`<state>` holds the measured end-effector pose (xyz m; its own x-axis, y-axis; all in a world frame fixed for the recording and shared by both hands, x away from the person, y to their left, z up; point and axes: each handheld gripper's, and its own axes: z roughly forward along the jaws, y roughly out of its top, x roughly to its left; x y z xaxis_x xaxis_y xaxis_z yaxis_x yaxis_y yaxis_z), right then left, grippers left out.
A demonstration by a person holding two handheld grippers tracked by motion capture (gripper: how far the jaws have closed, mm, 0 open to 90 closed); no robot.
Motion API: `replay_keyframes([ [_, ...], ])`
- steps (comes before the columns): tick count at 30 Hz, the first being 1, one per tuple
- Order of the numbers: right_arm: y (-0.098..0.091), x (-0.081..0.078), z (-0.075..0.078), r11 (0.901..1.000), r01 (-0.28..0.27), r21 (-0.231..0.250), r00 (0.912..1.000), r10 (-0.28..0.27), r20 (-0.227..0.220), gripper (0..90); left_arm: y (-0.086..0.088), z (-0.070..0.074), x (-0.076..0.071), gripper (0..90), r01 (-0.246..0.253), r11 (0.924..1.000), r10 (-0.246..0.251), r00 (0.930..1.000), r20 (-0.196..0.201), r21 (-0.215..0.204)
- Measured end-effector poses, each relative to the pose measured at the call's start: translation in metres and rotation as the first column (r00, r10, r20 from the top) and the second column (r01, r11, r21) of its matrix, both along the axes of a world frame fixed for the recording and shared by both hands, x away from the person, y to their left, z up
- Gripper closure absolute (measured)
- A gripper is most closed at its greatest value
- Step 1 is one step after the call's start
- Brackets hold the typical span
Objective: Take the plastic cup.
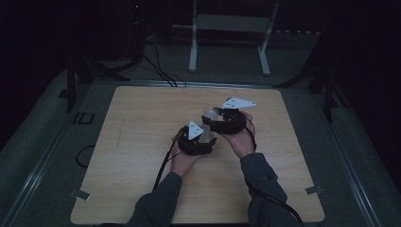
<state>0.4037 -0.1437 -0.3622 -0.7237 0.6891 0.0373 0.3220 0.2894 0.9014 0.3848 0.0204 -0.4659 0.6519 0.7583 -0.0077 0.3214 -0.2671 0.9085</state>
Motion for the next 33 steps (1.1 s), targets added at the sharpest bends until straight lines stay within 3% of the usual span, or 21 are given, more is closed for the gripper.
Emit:
replay_keyframes([
  [7, 0.0, 0.0, 0.005, 1.0, -0.003, -0.002, 1.0, 0.003, 0.006, 39.2, 0.0, 0.0, -0.002, 15.7, 0.019, 0.9998, -0.019, 0.9998, -0.008, 0.001],
  [20, -0.001, 0.0, 0.01, 1.0, -0.007, 0.001, 1.0, 0.007, 0.006, 39.2, 0.005, 0.012, -0.007, 15.3, 0.015, 0.9996, -0.015, 0.9996, 0.023, -0.024],
  [28, -0.004, 0.001, 0.015, 0.9994, -0.013, 0.033, 0.9999, 0.013, 0.004, 39.2, 0.004, 0.013, -0.01, 23.1, 0.018, 0.9998, -0.018, 0.9994, 0.031, 0.004],
  [33, -0.005, 0.001, 0.02, 0.9992, -0.012, 0.037, 0.9999, 0.011, 0.012, 39.2, 0.005, 0.013, -0.01, 23.1, 0.022, 0.9997, -0.023, 0.9995, 0.022, 0.006],
])
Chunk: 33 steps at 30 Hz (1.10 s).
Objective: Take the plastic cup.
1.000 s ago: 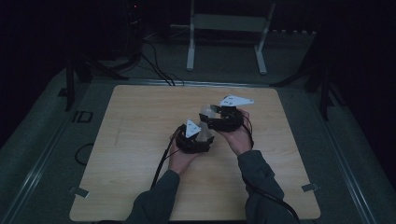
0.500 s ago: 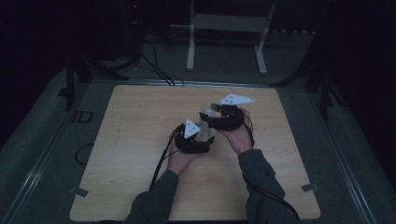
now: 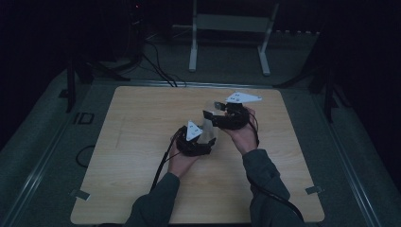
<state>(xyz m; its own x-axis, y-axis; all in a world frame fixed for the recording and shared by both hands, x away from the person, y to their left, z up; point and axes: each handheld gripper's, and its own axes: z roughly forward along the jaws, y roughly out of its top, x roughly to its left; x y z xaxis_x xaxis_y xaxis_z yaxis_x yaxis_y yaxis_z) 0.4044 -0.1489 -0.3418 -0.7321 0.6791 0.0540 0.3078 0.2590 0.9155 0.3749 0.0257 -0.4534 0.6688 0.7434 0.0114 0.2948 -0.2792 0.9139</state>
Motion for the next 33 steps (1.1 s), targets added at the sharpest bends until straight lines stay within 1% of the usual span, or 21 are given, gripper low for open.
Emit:
replay_keyframes([
  [3, 0.0, -0.001, 0.004, 1.0, -0.001, 0.002, 1.0, 0.001, 0.007, 39.2, 0.001, 0.0, 0.0, 22.8, 0.006, 0.9999, -0.006, 0.9999, -0.009, -0.011],
  [4, 0.0, -0.001, 0.004, 1.0, -0.001, 0.002, 1.0, 0.001, 0.007, 39.2, 0.003, 0.0, 0.0, 22.8, 0.007, 0.9998, -0.008, 0.9999, -0.014, -0.021],
  [6, 0.0, -0.002, 0.007, 1.0, 0.001, 0.005, 0.9999, -0.001, 0.013, 39.1, 0.006, 0.001, -0.001, 22.8, 0.004, 0.9993, -0.005, 0.9999, -0.013, -0.038],
  [10, -0.001, -0.003, 0.013, 0.9999, 0.008, 0.009, 0.9998, -0.008, 0.019, 39.0, 0.009, 0.004, -0.004, 22.8, 0.011, 0.9987, -0.012, 0.9998, -0.013, -0.05],
  [14, -0.003, -0.004, 0.018, 0.9998, 0.009, 0.015, 0.9996, -0.01, 0.025, 39.0, 0.011, 0.006, -0.005, 23.3, 0.011, 0.9984, -0.012, 0.9999, -0.012, -0.055],
  [16, -0.003, -0.006, 0.022, 0.9998, 0.006, 0.021, 0.9992, -0.007, 0.04, 39.1, 0.012, 0.007, -0.007, 25.6, -0.014, 0.9986, 0.013, 0.9997, -0.022, -0.05],
  [18, -0.003, -0.007, 0.024, 0.9997, 0.005, 0.023, 0.999, -0.006, 0.045, 39.1, 0.014, 0.008, -0.007, 25.9, -0.012, 0.9986, 0.011, 0.9997, -0.02, -0.052],
  [20, -0.004, -0.009, 0.029, 0.9993, 0.002, 0.037, 0.9987, -0.004, 0.051, 39.1, 0.016, 0.009, -0.01, 26.1, -0.01, 0.9986, 0.009, 0.9998, -0.02, -0.052],
  [24, -0.006, -0.011, 0.035, 0.9988, 0.002, 0.049, 0.9982, -0.005, 0.06, 39.1, 0.018, 0.011, -0.013, 26.4, -0.007, 0.9983, 0.006, 0.9998, -0.02, -0.058],
  [28, -0.012, -0.012, 0.04, 0.9983, 0.003, 0.058, 0.9981, -0.007, 0.061, 39.1, 0.02, 0.012, -0.015, 26.6, -0.008, 0.9981, 0.006, 0.9996, -0.028, -0.061],
  [30, -0.015, -0.013, 0.042, 0.9984, 0.006, 0.056, 0.9977, -0.01, 0.066, 39.1, 0.02, 0.012, -0.017, 28.3, -0.004, 0.9978, 0.002, 0.9995, -0.031, -0.066],
  [33, -0.02, -0.016, 0.046, 0.998, 0.009, 0.063, 0.997, -0.014, 0.076, 39.1, 0.021, 0.013, -0.02, 28.4, 0.002, 0.9973, -0.004, 0.9995, -0.033, -0.073],
])
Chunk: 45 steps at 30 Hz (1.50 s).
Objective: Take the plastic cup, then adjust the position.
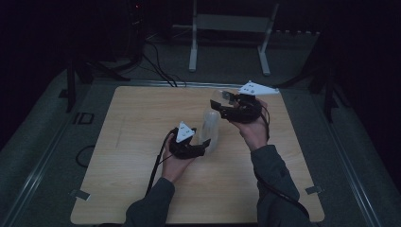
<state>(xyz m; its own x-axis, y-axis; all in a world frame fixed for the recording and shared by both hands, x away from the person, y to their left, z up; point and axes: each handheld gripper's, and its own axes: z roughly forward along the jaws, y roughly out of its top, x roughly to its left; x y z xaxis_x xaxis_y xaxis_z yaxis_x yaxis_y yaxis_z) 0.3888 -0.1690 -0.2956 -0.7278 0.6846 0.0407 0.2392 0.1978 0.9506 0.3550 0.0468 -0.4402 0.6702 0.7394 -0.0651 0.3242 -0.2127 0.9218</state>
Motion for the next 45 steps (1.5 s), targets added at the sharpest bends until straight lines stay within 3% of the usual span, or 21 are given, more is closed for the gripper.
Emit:
replay_keyframes([
  [8, -0.011, -0.006, 0.006, 0.9999, 0.01, -0.008, 0.9998, -0.009, 0.016, 39.1, 0.003, 0.006, -0.013, 29.4, 0.033, 0.9993, -0.033, 0.9993, 0.018, -0.019],
  [17, -0.024, -0.012, 0.006, 0.9994, 0.027, -0.022, 0.9994, -0.027, 0.02, 39.0, 0.007, 0.007, -0.019, 29.3, 0.025, 0.999, -0.024, 0.9997, 0.006, -0.036],
  [19, -0.029, -0.015, 0.004, 0.9988, 0.039, -0.028, 0.9992, -0.039, 0.011, 39.0, 0.01, 0.005, -0.02, 29.2, 0.024, 0.998, -0.025, 0.9997, -0.004, -0.058],
  [27, -0.038, -0.018, 0.0, 0.9976, 0.058, -0.039, 0.9983, -0.058, 0.001, 39.1, 0.013, 0.002, -0.021, 28.9, 0.018, 0.9981, -0.019, 0.9997, -0.016, -0.058],
  [45, -0.057, -0.029, -0.021, 0.9953, 0.091, -0.033, 0.9953, -0.092, -0.03, 39.1, 0.005, 0.007, -0.03, 27.3, 0.068, 0.9956, -0.067, 0.9977, 0.015, -0.065],
])
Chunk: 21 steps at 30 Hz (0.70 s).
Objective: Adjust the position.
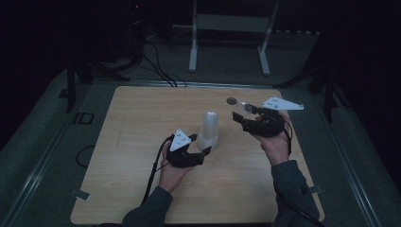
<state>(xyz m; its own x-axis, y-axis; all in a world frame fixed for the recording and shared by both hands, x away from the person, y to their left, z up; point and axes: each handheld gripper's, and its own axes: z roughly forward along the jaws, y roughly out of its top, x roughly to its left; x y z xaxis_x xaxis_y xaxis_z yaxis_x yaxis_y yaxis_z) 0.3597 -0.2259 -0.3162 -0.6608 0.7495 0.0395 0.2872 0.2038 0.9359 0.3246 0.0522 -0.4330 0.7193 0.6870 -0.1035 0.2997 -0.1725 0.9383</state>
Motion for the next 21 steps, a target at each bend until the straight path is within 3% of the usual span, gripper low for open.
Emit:
replay_keyframes([
  [21, -0.008, -0.018, -0.033, 0.9979, -0.011, 0.064, 0.9973, 0.015, -0.072, 38.7, -0.006, 0.002, -0.008, 24.6, 0.033, 0.9993, -0.034, 0.9993, 0.016, 0.016],
])
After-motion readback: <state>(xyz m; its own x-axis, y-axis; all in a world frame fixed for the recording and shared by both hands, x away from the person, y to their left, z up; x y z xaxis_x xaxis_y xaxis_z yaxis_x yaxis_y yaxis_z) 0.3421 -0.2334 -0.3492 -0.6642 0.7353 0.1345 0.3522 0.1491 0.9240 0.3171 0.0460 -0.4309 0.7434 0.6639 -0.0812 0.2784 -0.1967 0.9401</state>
